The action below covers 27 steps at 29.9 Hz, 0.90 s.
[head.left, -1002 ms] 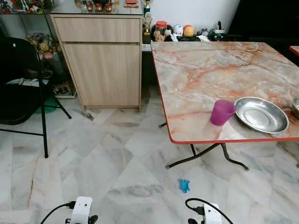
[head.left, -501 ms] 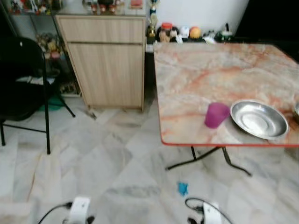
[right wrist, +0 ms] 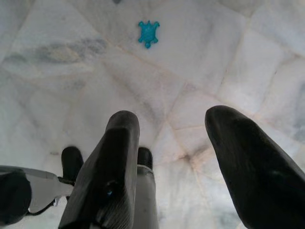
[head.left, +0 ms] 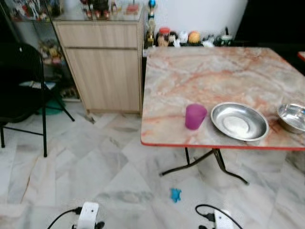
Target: Setting the table
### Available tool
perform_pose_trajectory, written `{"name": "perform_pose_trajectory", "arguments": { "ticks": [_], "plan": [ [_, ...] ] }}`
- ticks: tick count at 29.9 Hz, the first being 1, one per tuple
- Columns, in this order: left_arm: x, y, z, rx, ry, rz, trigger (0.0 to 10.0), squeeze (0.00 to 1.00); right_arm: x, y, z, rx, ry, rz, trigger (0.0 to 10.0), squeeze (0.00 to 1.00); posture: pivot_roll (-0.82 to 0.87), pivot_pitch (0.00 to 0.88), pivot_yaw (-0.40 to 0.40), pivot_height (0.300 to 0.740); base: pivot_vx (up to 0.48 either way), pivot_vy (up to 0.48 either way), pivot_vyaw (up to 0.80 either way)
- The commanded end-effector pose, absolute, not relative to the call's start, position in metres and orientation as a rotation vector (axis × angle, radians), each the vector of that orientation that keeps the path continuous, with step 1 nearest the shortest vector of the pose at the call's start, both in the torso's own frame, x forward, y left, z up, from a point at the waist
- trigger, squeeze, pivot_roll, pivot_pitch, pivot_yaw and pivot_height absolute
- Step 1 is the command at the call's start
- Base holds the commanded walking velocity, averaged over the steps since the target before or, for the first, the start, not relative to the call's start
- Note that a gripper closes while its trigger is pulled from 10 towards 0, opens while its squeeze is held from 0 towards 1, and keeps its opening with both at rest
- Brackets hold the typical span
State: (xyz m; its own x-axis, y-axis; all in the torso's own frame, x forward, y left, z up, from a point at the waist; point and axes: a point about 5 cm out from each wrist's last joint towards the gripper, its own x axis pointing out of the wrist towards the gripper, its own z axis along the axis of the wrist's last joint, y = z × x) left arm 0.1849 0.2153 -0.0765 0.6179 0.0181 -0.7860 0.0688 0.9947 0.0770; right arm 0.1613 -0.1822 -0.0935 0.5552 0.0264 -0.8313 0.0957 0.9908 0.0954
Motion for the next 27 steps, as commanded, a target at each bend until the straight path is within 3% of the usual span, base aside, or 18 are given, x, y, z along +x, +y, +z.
{"name": "perform_pose_trajectory", "arguments": {
  "ticks": [1, 21, 27],
  "plan": [
    [0.183, 0.215, -0.077, 0.107, 0.912, -0.034, 10.0, 0.0, 0.165, -0.178, -0.093, 0.138, 0.975, -0.031, 10.0, 0.0, 0.11, 0.0, -0.047, 0.74, 0.0, -0.274, 0.0],
    [0.182, 0.213, -0.079, 0.103, 0.921, -0.047, 10.0, 0.0, 0.181, -0.18, -0.085, 0.116, 0.912, -0.037, 10.0, 0.0, 0.11, 0.0, -0.05, 0.74, 0.0, -0.274, 0.0],
    [0.181, 0.214, -0.079, 0.09, 0.919, -0.028, 10.0, 0.0, 0.206, -0.177, -0.07, 0.095, 0.79, -0.01, 10.0, 0.0, 0.1, 0.0, -0.052, 0.74, 0.0, 0.0, 0.0]
  ]
}}
